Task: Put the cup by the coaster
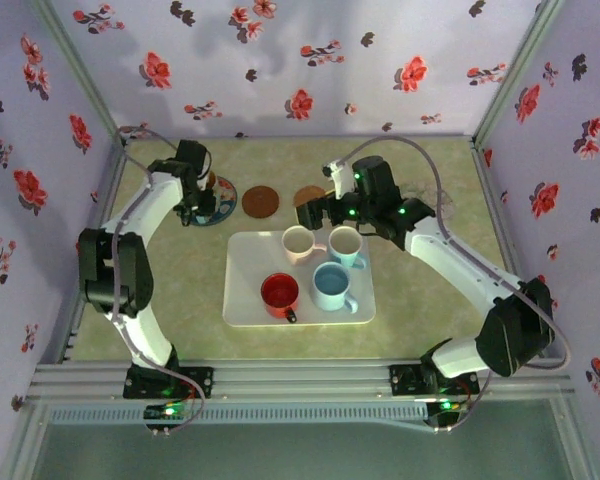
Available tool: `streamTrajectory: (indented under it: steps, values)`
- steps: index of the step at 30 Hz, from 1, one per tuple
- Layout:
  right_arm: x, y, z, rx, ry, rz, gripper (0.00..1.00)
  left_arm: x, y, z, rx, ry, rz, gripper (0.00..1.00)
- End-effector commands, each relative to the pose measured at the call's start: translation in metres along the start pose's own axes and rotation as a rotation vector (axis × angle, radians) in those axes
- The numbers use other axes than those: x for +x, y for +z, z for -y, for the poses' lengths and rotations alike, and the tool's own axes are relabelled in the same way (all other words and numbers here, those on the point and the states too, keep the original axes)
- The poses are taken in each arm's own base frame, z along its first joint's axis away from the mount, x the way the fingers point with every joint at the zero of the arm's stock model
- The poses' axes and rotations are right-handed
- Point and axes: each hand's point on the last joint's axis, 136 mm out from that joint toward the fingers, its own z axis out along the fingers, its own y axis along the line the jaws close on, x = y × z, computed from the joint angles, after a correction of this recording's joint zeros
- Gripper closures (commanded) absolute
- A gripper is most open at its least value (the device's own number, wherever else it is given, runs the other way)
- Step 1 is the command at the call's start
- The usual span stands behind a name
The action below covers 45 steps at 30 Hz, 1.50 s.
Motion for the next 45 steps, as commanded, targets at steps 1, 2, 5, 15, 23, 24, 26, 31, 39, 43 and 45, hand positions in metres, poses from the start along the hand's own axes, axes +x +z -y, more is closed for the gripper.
streamTrajectory:
  steps: [1, 2, 5, 15, 23, 24, 26, 31, 39, 43, 45]
  values:
    - [-0.008, 0.01, 0.003, 0.014, 0.007, 0.019, 0.0, -0.048, -0.014, -0.002, 0.019, -0.002, 0.15, 1.0]
    - [-0.007, 0.012, 0.004, 0.015, 0.008, 0.012, 0.0, -0.05, -0.012, -0.003, 0.018, -0.003, 0.15, 1.0]
    - [-0.004, 0.02, 0.007, 0.018, 0.008, -0.014, 0.0, -0.055, -0.005, -0.005, 0.024, -0.006, 0.154, 1.0]
    - [0.007, 0.038, 0.016, 0.024, 0.038, -0.065, 0.0, -0.062, 0.02, -0.006, 0.021, 0.01, 0.115, 1.0]
    - [0.015, 0.044, 0.021, 0.034, 0.052, -0.086, 0.0, -0.057, 0.034, -0.007, 0.007, 0.018, 0.082, 0.98]
    - [0.017, 0.046, 0.021, 0.032, 0.055, -0.093, 0.0, -0.055, 0.036, -0.007, 0.005, 0.018, 0.074, 0.97]
    - [0.017, 0.046, 0.021, 0.03, 0.057, -0.094, 0.0, -0.053, 0.038, -0.008, 0.002, 0.019, 0.066, 0.93]
    - [0.019, 0.046, 0.021, 0.027, 0.053, -0.1, 0.0, -0.048, 0.042, -0.01, -0.009, -0.002, 0.052, 0.86]
    - [0.017, 0.045, 0.019, 0.023, 0.048, -0.094, 0.0, -0.041, 0.044, -0.01, -0.013, -0.015, 0.021, 0.71]
    - [0.016, 0.045, 0.019, 0.021, 0.044, -0.093, 0.0, -0.039, 0.044, -0.011, -0.014, -0.017, 0.015, 0.63]
    - [0.016, 0.046, 0.019, 0.019, 0.044, -0.094, 0.0, -0.038, 0.043, -0.011, -0.015, -0.018, 0.011, 0.62]
